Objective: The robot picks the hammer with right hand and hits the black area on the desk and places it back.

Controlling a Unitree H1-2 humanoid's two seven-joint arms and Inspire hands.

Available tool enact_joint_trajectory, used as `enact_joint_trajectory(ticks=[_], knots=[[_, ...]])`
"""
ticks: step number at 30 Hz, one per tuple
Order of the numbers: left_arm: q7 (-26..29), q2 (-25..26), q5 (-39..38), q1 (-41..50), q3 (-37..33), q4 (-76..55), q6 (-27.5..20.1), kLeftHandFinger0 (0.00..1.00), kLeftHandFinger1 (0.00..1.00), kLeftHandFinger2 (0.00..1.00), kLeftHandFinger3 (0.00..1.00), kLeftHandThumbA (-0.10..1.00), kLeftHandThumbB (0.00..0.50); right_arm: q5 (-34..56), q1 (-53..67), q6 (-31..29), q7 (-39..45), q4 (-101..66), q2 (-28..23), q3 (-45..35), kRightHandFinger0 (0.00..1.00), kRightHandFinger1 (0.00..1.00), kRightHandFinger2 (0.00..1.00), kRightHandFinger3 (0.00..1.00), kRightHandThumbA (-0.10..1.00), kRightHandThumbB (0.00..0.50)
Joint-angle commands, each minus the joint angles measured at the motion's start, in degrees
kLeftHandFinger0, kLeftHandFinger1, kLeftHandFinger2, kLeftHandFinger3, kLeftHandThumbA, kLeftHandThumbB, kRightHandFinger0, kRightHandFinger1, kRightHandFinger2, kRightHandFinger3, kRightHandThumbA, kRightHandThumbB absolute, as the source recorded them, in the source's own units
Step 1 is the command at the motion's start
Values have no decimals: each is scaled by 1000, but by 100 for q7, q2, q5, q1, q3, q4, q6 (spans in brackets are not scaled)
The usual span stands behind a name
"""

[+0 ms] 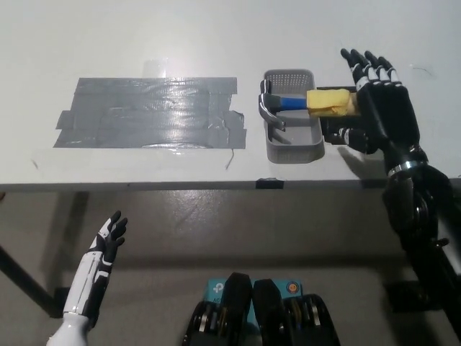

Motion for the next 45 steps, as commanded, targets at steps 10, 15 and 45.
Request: enact_joint_trajectory(ticks=[10,15,45], knots=[[-113,54,-71,-106,-34,-140,-218,1000,1000,1000,1000,1000,113,-143,-576,176,-342,421,2,160,1000,1000,1000,1000,944,334],[-110,60,-41,-103,-33,-136,-242,1000,1000,1000,1000,1000,111,-123,-692,193,-336,511,15,208,1000,1000,1000,1000,969,338],[-288,77,-100,-255,-17,-165,-191,953,1000,1000,1000,1000,105,46,-1354,20,-499,1776,33,393,1000,1000,1000,1000,954,334]])
